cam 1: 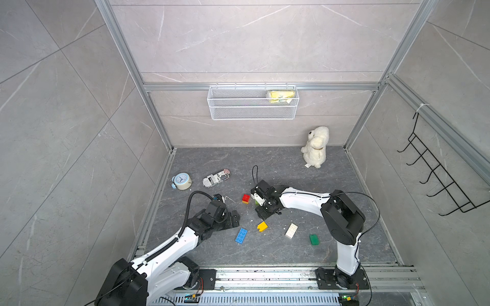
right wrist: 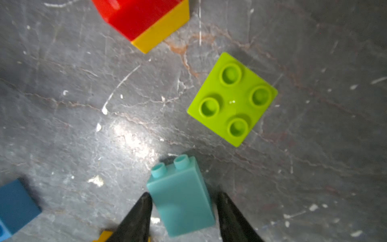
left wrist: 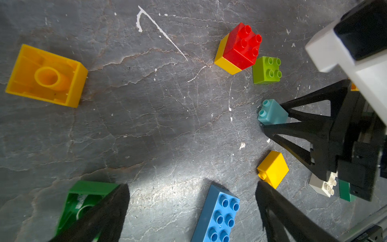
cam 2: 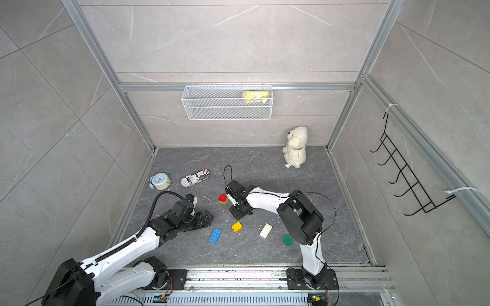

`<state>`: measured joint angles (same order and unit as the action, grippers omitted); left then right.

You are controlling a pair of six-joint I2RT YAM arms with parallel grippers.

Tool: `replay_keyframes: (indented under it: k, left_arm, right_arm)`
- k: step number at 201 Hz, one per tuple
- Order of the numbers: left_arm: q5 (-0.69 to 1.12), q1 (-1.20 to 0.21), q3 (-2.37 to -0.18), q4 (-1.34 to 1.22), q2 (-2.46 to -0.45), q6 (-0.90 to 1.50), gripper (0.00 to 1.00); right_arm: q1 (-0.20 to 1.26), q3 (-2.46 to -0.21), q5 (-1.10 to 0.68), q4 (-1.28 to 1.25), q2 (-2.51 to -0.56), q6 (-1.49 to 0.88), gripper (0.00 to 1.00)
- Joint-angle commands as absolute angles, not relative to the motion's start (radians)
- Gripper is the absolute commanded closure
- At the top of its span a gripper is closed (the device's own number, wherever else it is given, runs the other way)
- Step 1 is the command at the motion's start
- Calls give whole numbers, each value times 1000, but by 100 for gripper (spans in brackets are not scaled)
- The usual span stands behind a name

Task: Assemble the letter h with lego
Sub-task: Pick up the lego brick from the center of the board.

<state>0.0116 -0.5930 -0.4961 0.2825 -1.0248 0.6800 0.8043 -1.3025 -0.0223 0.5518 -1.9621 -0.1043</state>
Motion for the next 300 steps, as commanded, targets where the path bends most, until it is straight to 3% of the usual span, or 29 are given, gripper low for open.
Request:
replay_keyframes:
  k: [1, 46, 98, 142, 198, 228, 282, 292, 300]
  left_arm:
    - [42, -586, -492, 252, -1032, 678, 4]
    - [113, -575, -495, 206, -1065, 681, 7]
    - [360, -571, -583, 92, -1135, 746, 11]
    - [595, -571, -689, -20, -1264, 806, 15]
    - [675, -581, -713, -36, -1315, 819, 29]
    - [669, -583, -697, -29, -1319, 827, 41]
    - [679, -584, -714, -19, -1338, 836, 79]
    - [674, -585, -719, -10, -1337, 835, 87]
    - [652, -586, -724, 6, -1330, 832, 93]
  right_arm:
    - [826, -1301, 0, 556, -1993, -83, 56]
    - [847, -1206, -12, 459, -1927, -86, 75]
    - [850, -956, -154, 137, -1656, -59, 95]
    - [849, -853, -260, 12, -1516, -19, 97]
    - [850, -834, -269, -8, -1471, -28, 100]
    - [848, -815, -279, -30, -1438, -32, 100]
    - [850, -814, -310, -23, -1436, -30, 95]
    - [848, -815, -308, -24, -1434, -38, 89]
    - [849, -815, -300, -26, -1431, -50, 77]
